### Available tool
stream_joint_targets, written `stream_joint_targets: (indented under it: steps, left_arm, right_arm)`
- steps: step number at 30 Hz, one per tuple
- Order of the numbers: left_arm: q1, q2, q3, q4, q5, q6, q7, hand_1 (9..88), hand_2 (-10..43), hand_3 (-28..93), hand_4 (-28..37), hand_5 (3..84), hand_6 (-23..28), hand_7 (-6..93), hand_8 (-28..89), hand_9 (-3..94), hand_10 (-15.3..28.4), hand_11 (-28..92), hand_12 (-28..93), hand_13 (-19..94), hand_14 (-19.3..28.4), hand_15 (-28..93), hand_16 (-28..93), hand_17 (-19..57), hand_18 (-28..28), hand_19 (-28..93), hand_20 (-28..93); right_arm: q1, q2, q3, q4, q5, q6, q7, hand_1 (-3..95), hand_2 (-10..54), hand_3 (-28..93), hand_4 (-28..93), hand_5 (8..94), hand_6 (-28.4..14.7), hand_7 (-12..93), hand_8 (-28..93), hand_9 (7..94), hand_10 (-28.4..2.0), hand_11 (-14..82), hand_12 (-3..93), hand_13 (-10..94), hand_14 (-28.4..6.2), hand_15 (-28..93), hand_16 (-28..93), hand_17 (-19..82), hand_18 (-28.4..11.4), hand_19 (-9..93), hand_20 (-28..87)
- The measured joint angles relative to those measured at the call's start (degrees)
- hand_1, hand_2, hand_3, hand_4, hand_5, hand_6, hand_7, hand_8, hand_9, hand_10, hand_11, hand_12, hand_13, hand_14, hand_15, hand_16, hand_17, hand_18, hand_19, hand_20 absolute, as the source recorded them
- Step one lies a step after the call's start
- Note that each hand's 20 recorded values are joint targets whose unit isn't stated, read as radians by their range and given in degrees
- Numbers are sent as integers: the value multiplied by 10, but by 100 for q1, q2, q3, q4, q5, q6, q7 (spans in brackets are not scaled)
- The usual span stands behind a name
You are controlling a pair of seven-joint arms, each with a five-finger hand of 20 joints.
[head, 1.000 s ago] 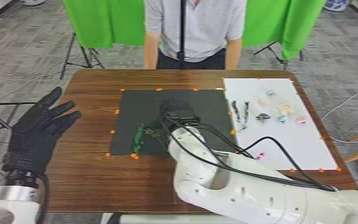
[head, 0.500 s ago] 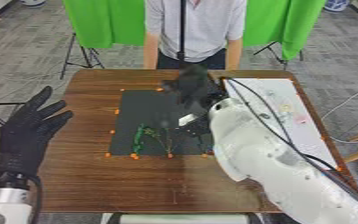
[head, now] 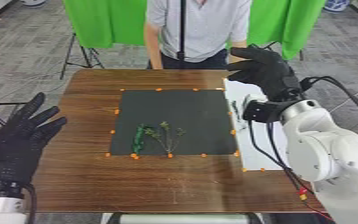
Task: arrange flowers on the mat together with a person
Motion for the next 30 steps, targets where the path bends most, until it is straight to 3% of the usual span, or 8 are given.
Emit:
stream_joint_targets:
  steps: [3, 9, 11, 15, 16, 21, 30]
  left_arm:
    - [43, 17, 13, 9, -44, 9, 143, 190, 80, 736, -283, 315, 28, 101, -88, 302, 147, 173, 132, 234, 198, 401, -44, -99, 196, 375, 164]
    - [171, 128, 60, 24, -188, 39, 430, 188, 79, 738, -283, 316, 25, 100, -88, 305, 145, 170, 132, 234, 199, 390, -33, -99, 196, 373, 163]
    - [247, 212, 93, 27, -297, 84, 581, 188, 79, 738, -283, 315, 25, 100, -87, 305, 145, 171, 134, 232, 204, 396, -30, -100, 196, 374, 164]
    - [419, 463, 189, 41, -588, 194, 1016, 188, 78, 740, -283, 314, 26, 100, -87, 307, 147, 173, 136, 230, 207, 406, -27, -100, 195, 376, 167]
    - [440, 509, 198, 47, -608, 209, 1045, 188, 78, 740, -283, 314, 27, 99, -87, 307, 147, 174, 136, 230, 208, 407, -28, -100, 195, 376, 167]
    - [454, 531, 196, 52, -584, 223, 985, 189, 78, 740, -283, 311, 28, 100, -87, 308, 147, 176, 137, 230, 208, 409, -29, -100, 194, 377, 169]
    - [346, 378, 182, 55, -467, 216, 683, 193, 78, 742, -283, 310, 30, 101, -86, 307, 149, 179, 136, 225, 210, 419, -30, -100, 194, 377, 170]
  right_arm:
    - [-353, 120, 222, 102, 643, -564, -368, 230, 29, 721, -253, 535, -23, 132, -117, 535, -169, 152, 149, 429, -192, 490, 92, 55, -214, 556, 120]
    - [-997, 300, 307, 108, 1187, -467, -861, 226, 31, 724, -258, 529, -21, 130, -114, 530, -168, 148, 150, 425, -192, 480, 100, 52, -213, 544, 132]
    - [-1176, 329, 367, 107, 1350, -421, -970, 226, 31, 725, -259, 528, -20, 130, -114, 530, -166, 149, 150, 423, -192, 479, 101, 51, -212, 541, 135]
    - [-1410, 363, 473, 111, 1741, -409, -1119, 222, 30, 729, -259, 525, -16, 132, -114, 529, -164, 149, 150, 421, -192, 473, 103, 47, -213, 535, 141]
    - [-1434, 373, 475, 117, 1762, -401, -1151, 221, 30, 730, -260, 525, -16, 132, -114, 529, -164, 149, 150, 420, -191, 472, 104, 47, -214, 534, 142]
    - [-1461, 417, 474, 143, 1760, -403, -1271, 220, 30, 733, -261, 525, -14, 134, -115, 529, -163, 148, 151, 420, -190, 469, 107, 45, -214, 529, 149]
    - [-1430, 420, 443, 160, 1756, -423, -1316, 218, 30, 734, -263, 528, -13, 135, -116, 531, -162, 148, 150, 423, -188, 469, 111, 43, -214, 523, 156]
